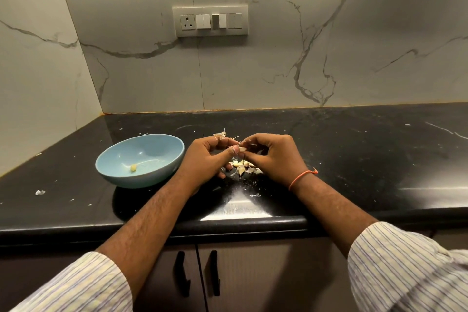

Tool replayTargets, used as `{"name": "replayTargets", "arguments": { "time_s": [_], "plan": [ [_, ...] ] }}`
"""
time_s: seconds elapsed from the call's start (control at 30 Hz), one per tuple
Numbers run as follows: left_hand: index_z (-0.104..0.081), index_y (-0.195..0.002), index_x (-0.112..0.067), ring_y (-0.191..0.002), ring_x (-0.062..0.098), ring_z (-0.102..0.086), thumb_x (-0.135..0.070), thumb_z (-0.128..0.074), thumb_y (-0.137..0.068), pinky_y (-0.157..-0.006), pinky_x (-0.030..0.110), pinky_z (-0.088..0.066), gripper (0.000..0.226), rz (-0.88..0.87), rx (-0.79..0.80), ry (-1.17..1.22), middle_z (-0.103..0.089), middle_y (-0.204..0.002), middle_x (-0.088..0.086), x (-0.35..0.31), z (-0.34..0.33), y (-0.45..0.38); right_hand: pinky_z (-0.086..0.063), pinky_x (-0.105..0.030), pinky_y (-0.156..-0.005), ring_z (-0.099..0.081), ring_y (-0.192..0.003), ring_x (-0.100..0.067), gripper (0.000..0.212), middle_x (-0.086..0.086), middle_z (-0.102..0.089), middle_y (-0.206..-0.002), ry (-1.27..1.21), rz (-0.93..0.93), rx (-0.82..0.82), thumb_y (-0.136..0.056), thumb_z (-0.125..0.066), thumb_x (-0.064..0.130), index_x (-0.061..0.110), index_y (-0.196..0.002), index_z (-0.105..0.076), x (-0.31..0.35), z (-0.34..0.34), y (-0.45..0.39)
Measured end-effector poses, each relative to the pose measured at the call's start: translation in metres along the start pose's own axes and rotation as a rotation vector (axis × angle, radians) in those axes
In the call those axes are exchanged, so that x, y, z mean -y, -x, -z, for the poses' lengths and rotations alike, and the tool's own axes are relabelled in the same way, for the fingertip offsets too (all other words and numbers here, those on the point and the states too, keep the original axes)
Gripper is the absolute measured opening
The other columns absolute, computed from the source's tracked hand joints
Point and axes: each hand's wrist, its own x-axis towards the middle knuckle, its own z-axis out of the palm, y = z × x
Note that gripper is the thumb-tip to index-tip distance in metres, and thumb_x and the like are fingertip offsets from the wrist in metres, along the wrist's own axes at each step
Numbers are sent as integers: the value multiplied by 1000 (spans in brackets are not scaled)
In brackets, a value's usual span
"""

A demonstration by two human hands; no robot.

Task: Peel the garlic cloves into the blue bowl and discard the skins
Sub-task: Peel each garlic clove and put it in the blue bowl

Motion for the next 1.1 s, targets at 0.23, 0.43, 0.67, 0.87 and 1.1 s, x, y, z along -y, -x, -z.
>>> {"name": "replayTargets", "arguments": {
  "time_s": [0.23, 0.43, 0.67, 0.87, 1.1],
  "plan": [
    [-77, -108, -17, -71, 16, -73, -15, -76, -97, -55, 24, -59, 11, 19, -8, 2, -79, -96, 11, 1, -2, -1, -64, -37, -90, -78, -95, -11, 26, 2, -82, -99, -266, -161, 0, -82, -89, 15, 13, -107, -82, -2, 2, -3],
    [-76, -109, -13, -69, 16, -74, -14, -78, -95, -55, 26, -61, 14, 2, -6, -29, -79, -94, 10, 2, -1, 1, -63, -40, -94, -79, -96, -15, 20, 0, -82, -98, -332, -224, 39, -85, -86, 12, 11, -105, -83, -4, 1, -4],
    [-78, -106, -11, -68, 17, -75, -16, -80, -94, -54, 26, -61, 13, 2, -28, -34, -80, -88, 9, 1, 0, 1, -62, -30, -87, -78, -93, -9, 19, 3, -82, -97, -234, -150, 40, -88, -84, 14, 12, -107, -83, -3, 0, -2],
    [-79, -103, -10, -66, 16, -76, -17, -80, -93, -54, 25, -61, 11, 1, -68, -66, -80, -84, 5, 1, 0, 2, -64, -35, -88, -77, -92, -6, 21, 7, -81, -96, -131, -53, 38, -89, -85, 21, 15, -109, -83, -1, -2, 0],
    [-78, -97, -8, -65, 17, -75, -13, -79, -93, -57, 25, -62, 7, 28, -66, -50, -80, -81, 8, 0, 0, 2, -64, -34, -85, -77, -91, -4, 21, 5, -82, -96, -117, -15, 43, -88, -85, 19, 12, -108, -83, -2, -3, 1]
  ]
}}
